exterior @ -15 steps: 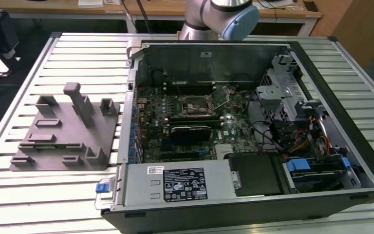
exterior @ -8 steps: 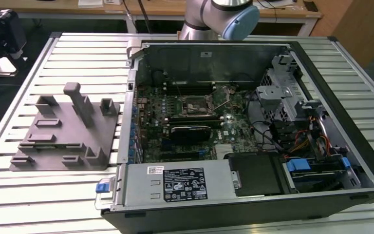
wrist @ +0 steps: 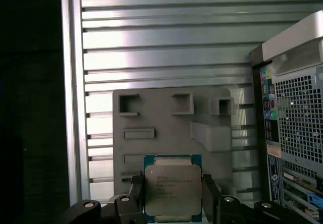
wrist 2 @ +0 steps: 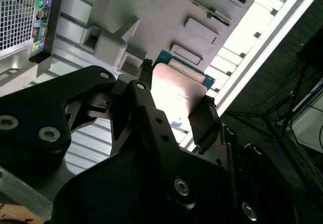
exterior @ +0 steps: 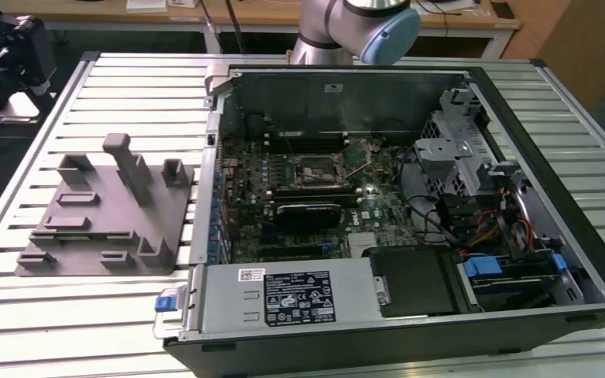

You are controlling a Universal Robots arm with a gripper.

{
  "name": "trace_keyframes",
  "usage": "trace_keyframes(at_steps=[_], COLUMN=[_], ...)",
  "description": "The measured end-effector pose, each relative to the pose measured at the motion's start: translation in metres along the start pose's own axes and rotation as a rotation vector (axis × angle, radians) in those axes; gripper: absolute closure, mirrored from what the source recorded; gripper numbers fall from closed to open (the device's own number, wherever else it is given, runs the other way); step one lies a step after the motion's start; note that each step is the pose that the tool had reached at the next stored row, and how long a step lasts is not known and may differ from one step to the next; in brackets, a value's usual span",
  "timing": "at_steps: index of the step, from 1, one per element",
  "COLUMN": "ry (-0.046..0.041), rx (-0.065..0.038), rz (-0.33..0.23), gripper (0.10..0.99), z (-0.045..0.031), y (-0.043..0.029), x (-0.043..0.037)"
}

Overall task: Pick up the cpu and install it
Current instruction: 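Pick up the cpu and move it towards the insertion slot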

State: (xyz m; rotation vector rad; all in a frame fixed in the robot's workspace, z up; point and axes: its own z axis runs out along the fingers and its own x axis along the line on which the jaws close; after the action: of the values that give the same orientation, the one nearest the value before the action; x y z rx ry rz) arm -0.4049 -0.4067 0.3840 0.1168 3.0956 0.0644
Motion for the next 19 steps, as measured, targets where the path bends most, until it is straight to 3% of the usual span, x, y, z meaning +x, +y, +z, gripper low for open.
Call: trace_keyframes(at_steps=[19], ry=[-0.0001], rx=[0.0], rz=[0.0], gripper=[0.545], z=[0.0013], y=[0.002], x=[-0.0273])
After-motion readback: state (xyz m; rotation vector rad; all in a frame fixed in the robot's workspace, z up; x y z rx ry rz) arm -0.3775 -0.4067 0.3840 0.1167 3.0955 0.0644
